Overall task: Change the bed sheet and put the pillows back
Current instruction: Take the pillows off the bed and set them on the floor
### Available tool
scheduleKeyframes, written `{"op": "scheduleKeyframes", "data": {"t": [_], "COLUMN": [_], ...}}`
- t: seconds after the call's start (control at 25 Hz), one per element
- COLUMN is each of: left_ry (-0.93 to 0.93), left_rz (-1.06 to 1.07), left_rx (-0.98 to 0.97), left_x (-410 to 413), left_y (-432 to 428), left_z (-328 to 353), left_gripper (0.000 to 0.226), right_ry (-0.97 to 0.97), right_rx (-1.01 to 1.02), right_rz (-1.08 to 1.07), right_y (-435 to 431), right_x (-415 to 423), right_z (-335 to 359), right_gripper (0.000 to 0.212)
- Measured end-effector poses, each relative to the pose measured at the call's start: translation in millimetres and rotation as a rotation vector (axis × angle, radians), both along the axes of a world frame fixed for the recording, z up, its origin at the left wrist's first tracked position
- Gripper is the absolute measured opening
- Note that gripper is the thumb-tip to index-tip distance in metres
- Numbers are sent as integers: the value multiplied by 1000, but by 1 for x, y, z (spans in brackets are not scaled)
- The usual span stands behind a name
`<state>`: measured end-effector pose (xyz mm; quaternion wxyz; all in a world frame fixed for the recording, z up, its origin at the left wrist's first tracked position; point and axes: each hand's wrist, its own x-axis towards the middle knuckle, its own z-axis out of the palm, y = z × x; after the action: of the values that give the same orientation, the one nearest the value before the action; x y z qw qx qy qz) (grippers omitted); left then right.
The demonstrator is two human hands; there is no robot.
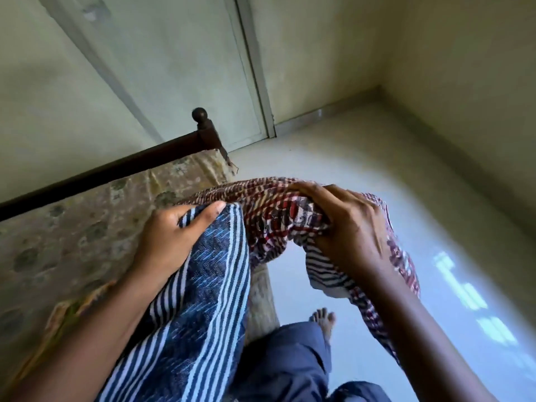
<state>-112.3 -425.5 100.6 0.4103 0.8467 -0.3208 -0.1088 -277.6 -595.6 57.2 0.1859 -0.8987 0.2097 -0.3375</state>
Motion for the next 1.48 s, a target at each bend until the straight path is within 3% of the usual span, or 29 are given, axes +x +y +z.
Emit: {"op": "scheduleKeyframes", "data": {"t": [0.28,0.44,0.56,0.64,0.8,1.16,1.48], "left_ry": [161,174,217,212,168,20,296], "left_rz": [-95,-305,-457,-505,-449,-241,-222], "left_rx": [-155,-188,-193,-220,-175,-63,27], "left_x": [-21,-22,-50,-57,-72,-80,-4], "left_y": [-131,-229,-317,-372,-457,-563,-646], "left_z": [124,168,172,163,125,24,-39], "left_gripper": [32,59,52,61,46,60,59], "right_ry": [5,82,65,58,96,181,340], "right_rx": [85,26,83,94,154,310,469], "right_rz": [-298,-486,-657,-722,-793,-955,-960], "right_y": [-105,-161,-210,-241,-305,-405,-512], "right_x": [-60,-95,-134,-157,-206,-231,-128], "right_z": [116,135,135,132,110,60,14], "right_gripper": [57,57,55,52,51,55,52]}}
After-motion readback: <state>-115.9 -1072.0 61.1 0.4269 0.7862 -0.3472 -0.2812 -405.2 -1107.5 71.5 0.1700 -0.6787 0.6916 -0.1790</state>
